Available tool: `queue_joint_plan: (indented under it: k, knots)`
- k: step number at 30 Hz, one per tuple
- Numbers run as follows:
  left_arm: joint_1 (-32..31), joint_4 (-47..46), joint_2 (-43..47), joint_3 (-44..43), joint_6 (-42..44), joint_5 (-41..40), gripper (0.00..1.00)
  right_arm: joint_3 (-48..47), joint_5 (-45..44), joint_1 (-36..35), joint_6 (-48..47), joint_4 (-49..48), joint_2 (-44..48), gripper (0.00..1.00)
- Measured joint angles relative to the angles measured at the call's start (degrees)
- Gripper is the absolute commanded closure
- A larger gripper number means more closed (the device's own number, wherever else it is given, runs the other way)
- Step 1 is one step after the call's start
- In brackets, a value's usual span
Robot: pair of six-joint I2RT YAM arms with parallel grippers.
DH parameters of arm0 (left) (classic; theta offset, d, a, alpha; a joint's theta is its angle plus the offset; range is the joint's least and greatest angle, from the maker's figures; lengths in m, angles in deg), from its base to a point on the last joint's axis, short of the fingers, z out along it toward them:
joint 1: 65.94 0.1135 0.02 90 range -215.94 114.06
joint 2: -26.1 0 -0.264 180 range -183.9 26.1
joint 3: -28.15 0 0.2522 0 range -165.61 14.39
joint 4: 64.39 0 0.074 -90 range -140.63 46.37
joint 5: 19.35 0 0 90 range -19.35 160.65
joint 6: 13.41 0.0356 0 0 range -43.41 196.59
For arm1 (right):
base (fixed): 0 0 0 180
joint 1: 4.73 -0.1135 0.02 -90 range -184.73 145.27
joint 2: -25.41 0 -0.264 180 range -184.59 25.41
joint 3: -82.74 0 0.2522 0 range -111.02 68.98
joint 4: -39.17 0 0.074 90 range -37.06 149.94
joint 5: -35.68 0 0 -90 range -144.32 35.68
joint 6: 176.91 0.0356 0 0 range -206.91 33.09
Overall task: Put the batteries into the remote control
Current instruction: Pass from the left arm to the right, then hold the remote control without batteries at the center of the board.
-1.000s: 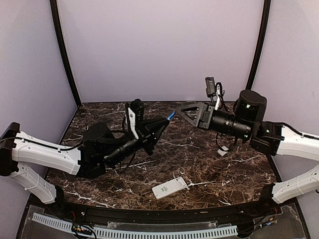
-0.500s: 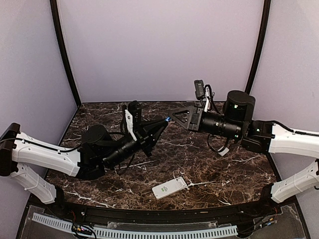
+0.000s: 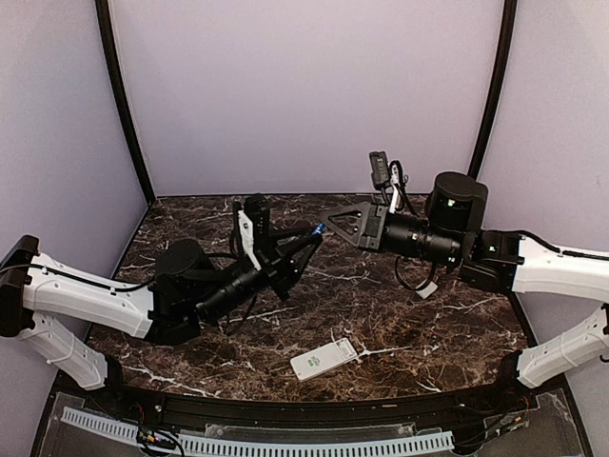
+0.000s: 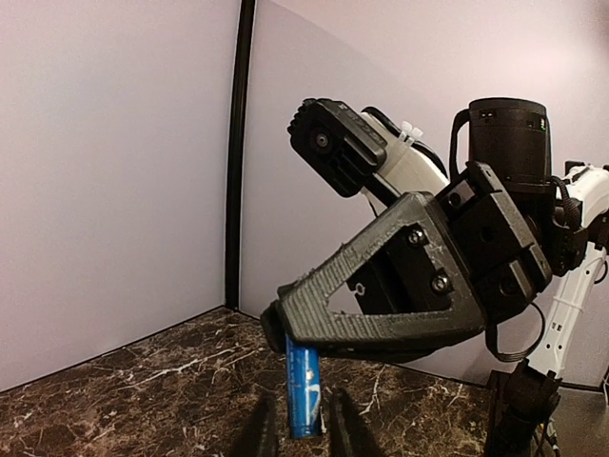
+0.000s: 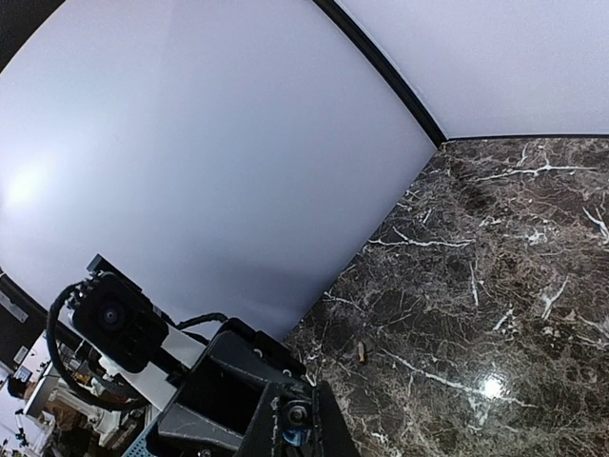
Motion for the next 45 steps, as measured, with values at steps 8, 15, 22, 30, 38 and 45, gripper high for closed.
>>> queue_joint_plan:
  k: [8, 15, 22, 30, 38, 45]
  knots:
    - [0.0, 6.9, 2.7, 2.1, 0.3, 0.4, 0.18, -2.4, 1.1, 2.2, -3.1, 11.1, 0.7, 1.00]
    - [0.0, 23.6, 4.7, 6.1, 0.1, 3.4, 0.16, -3.6, -4.2, 2.6, -8.0, 27.4, 0.0, 1.00]
    - [-0.2, 38.9, -1.4, 7.8, 1.2, 7.0, 0.06, -2.3, -8.9, 2.7, -8.9, 37.3, -6.1, 1.00]
    - [-0.7, 42.4, -5.1, 8.0, 4.8, 12.5, 0.01, 0.5, -9.6, 2.7, -6.0, 38.1, -8.1, 1.00]
    - [-0.7, 44.0, -13.9, 5.2, 6.9, 13.4, 0.04, 0.6, -9.3, 2.5, -5.0, 38.6, -11.0, 1.00]
    - [-0.7, 45.5, -19.0, -1.4, 7.6, 11.7, 0.29, 1.3, -8.9, 1.8, -5.0, 38.2, -12.3, 1.00]
